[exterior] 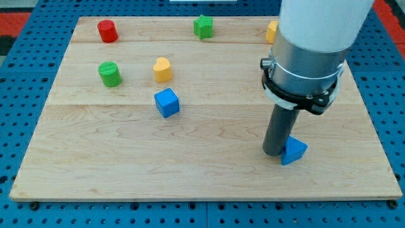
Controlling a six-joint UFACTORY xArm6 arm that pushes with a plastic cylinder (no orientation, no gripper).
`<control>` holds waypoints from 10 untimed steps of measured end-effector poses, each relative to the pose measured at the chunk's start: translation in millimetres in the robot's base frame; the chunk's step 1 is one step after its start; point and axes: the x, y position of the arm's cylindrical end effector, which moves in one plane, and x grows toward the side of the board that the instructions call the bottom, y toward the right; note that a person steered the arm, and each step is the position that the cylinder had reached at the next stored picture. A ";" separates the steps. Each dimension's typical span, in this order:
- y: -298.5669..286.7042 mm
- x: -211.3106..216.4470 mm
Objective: Push the blue cube to the bottom of the yellow heart
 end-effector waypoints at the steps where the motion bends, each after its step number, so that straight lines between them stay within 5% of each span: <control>1: -18.9 -21.1; 3: -43.2 -116.5; 8: -66.6 -94.8; 10: -122.0 -136.2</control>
